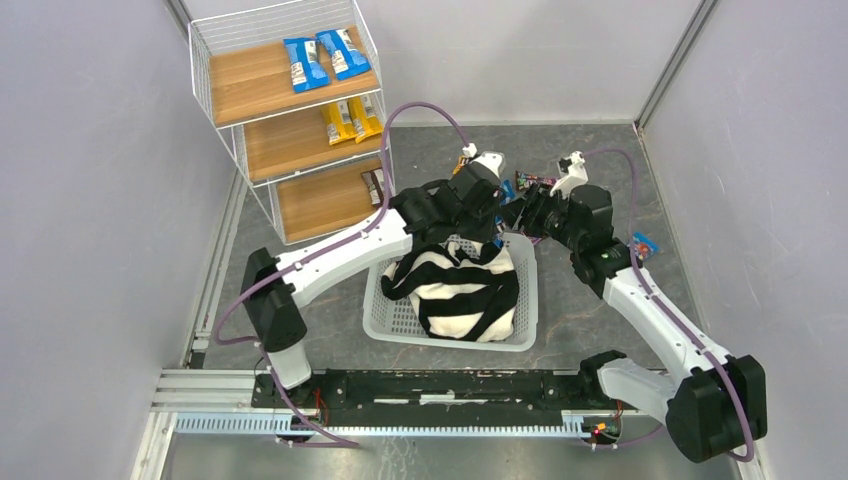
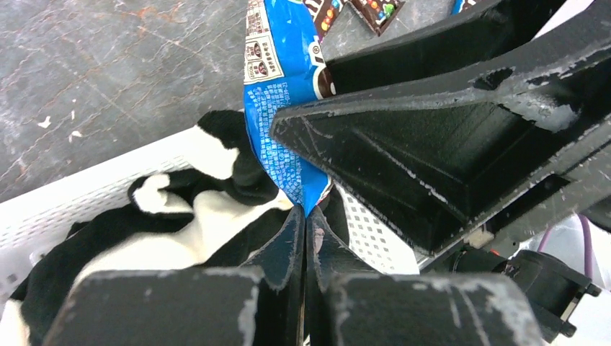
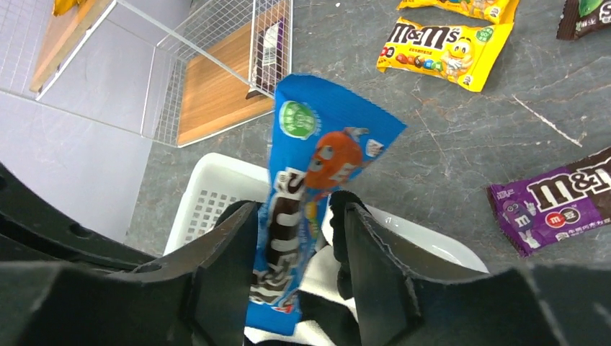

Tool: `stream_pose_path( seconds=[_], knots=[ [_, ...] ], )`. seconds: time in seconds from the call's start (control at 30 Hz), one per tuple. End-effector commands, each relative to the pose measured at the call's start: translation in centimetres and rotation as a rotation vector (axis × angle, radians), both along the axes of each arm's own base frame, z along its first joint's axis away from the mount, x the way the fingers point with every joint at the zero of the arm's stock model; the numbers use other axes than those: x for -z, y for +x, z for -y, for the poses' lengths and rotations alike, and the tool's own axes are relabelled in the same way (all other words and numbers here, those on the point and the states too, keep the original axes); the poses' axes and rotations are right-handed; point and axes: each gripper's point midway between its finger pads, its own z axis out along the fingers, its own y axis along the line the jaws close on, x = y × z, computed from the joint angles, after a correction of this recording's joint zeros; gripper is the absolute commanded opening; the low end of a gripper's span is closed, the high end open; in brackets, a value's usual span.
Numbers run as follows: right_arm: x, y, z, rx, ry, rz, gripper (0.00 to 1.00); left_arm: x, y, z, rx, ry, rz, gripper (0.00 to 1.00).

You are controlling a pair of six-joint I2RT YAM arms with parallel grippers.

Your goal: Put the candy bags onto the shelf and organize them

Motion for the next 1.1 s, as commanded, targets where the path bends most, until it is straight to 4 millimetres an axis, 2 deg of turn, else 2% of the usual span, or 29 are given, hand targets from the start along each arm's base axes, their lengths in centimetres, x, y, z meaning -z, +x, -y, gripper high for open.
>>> stream_pose_path(
  seconds=[0.0, 0.1, 0.23, 0.4, 0.5, 0.6, 0.73, 0.9, 0.97, 1.07],
  knots=[
    [-2.9, 0.4, -0.5, -0.057, -0.049, 0.104, 0.63, -4.6, -0.4, -2.9, -0.043, -0.042, 0.064, 0.02],
    [-4.9, 0.9, 0.1, -0.054, -0.121, 0.155, 0.77, -6.6, -0.9, -5.0, -0.028, -0.042, 0.081, 0.02],
    [-9.3, 1.2, 1.7, 0.011, -0.179, 0.268, 0.85, -10.5, -1.3, -8.9, -0.027, -0.069, 0.112, 0.02],
    [-15.1, 0.1, 4.6, 0.137, -0.223, 0.4, 0.98, -18.2, 0.0, -16.1, -0.116, -0.127, 0.247, 0.02],
    [-17.8, -0.9, 5.7, 0.18, -0.227, 0.475, 0.98, -22.5, 0.9, -19.8, -0.166, -0.13, 0.349, 0.02],
    [-19.3, -2.0, 6.2, 0.192, -0.229, 0.522, 0.98, -25.9, 2.3, -23.2, -0.247, -0.099, 0.445, 0.02],
    [-19.3, -2.5, 7.4, 0.239, -0.256, 0.538, 0.98, -28.9, 4.3, -26.1, -0.348, -0.063, 0.548, 0.02],
    [-17.1, -1.8, 8.1, 0.263, -0.318, 0.508, 0.98, -31.8, 6.7, -27.7, -0.394, -0.067, 0.674, 0.02],
    [-16.2, -1.2, 7.8, 0.246, -0.343, 0.489, 0.98, -32.4, 8.0, -29.1, -0.424, -0.055, 0.704, 0.02],
    [-15.2, -0.4, 7.3, 0.216, -0.371, 0.46, 0.98, -32.0, 10.1, -31.8, -0.451, -0.107, 0.674, 0.02]
  ],
)
